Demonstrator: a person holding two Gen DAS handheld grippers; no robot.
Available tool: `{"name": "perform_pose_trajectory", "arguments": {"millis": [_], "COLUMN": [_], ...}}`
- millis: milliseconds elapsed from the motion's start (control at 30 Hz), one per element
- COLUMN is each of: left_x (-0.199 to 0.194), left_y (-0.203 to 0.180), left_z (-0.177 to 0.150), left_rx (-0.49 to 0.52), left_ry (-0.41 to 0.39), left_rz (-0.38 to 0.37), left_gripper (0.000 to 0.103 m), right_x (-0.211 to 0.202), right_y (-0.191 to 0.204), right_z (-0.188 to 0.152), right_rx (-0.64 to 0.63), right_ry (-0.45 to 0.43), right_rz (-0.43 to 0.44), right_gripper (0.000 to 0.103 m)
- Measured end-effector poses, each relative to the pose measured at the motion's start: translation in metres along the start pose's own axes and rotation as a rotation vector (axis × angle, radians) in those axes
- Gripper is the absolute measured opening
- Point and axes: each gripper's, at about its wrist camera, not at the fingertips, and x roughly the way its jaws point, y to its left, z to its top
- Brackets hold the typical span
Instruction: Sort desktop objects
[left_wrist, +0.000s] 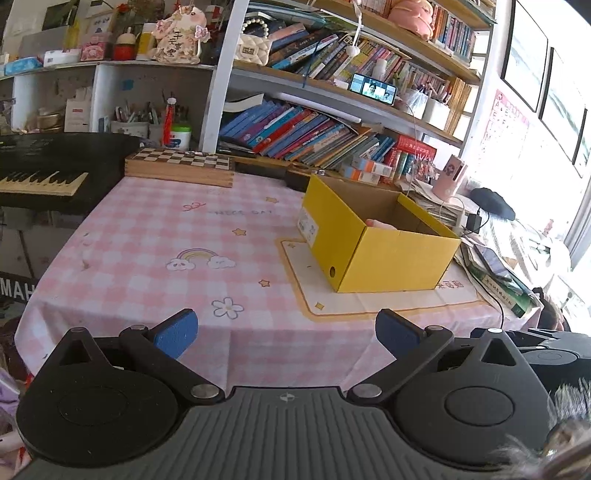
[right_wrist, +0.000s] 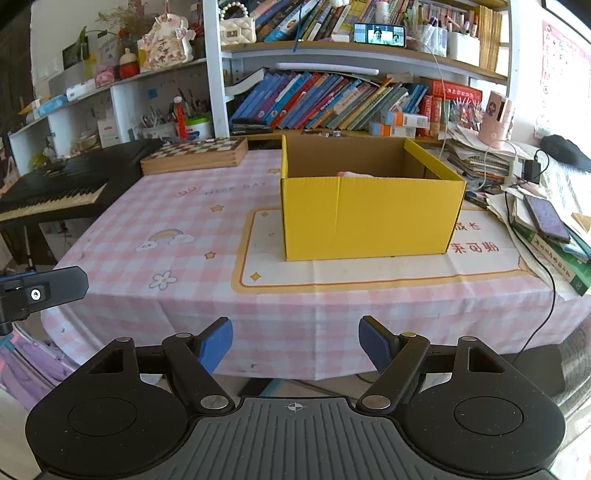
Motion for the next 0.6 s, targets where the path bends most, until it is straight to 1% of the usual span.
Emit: {"name": "perform_pose_trajectory", "arguments": {"millis": [300,433,600], "left_x": [0.002,0.004,0.008], "left_y": [0.007,0.009,0.011], "left_z": [-0.006,-0.007,-0.008], "left_rx": [-0.013,-0.015,-0.018], "left_ry": [0.032,0.043,0.058], "left_rz": [0.012,0.014,0.01], "left_gripper": [0.103,0.103,0.103], "right_x": [0.002,0.003,0.006], "right_y": [0.006,0.009,0.011], "right_z": [-0.003,-0.003,-0.003], "right_rx": [-0.001,-0.008,-0.008], "right_ry": [0.02,0.026,0.035], "right_rz": [-0.006,-0.008,-0.008], "right_gripper": [0.079,0.085,0.086]}}
